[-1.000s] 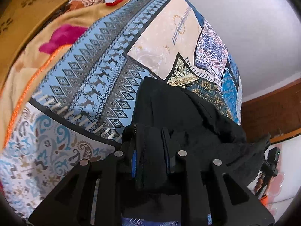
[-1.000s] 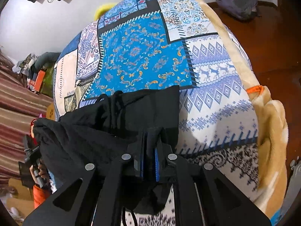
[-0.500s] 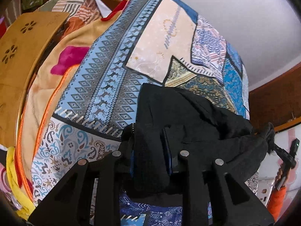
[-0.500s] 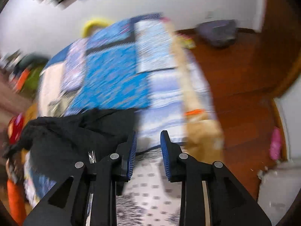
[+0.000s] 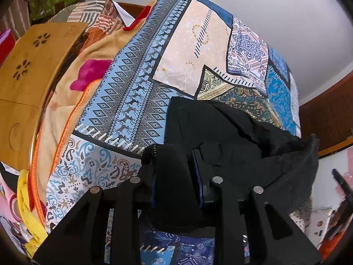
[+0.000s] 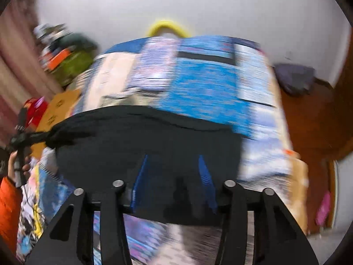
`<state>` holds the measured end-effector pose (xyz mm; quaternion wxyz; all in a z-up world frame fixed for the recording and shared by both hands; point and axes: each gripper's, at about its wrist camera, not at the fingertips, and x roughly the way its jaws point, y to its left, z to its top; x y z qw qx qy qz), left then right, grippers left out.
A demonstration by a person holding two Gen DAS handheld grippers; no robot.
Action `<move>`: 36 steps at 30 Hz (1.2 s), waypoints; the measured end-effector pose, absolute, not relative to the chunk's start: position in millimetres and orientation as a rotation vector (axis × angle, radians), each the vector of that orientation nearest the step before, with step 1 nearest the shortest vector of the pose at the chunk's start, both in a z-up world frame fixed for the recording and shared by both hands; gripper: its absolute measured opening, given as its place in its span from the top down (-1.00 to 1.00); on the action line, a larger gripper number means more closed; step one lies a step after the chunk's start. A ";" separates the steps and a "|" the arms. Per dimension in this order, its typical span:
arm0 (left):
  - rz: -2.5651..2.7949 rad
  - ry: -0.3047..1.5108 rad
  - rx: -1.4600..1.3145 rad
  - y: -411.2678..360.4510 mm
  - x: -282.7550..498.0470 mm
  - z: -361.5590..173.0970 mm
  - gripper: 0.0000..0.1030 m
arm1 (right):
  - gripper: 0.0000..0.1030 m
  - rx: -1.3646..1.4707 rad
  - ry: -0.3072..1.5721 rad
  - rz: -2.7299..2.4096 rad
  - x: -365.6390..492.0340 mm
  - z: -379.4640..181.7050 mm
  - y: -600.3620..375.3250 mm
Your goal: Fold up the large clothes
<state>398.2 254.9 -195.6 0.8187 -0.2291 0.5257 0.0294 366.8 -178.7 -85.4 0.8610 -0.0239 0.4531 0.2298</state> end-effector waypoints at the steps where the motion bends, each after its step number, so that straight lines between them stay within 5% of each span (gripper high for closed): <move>1: 0.056 1.123 -0.513 258.1 398.2 -195.7 0.46 | 0.10 -0.085 0.942 0.504 364.9 -91.3 -156.3; 8: -0.071 1.121 -0.726 287.5 394.9 -191.3 0.33 | 0.02 -0.320 0.967 0.419 374.7 -170.6 -75.2; 13: -0.164 1.140 -0.656 287.4 390.0 -173.3 0.29 | -0.30 -0.300 0.972 0.401 384.8 -174.5 -89.5; 19: -0.014 1.016 -0.507 315.2 357.8 -132.7 -0.19 | -0.35 -0.242 1.001 0.390 388.0 -172.6 -91.2; 26: 0.041 1.009 -0.302 292.4 328.6 -121.1 -0.20 | -0.35 -0.160 0.989 0.361 376.6 -158.2 -97.0; 36: -0.064 0.896 -0.048 162.5 344.7 -115.6 -0.22 | -0.35 -0.142 0.827 0.465 344.3 -105.9 -99.7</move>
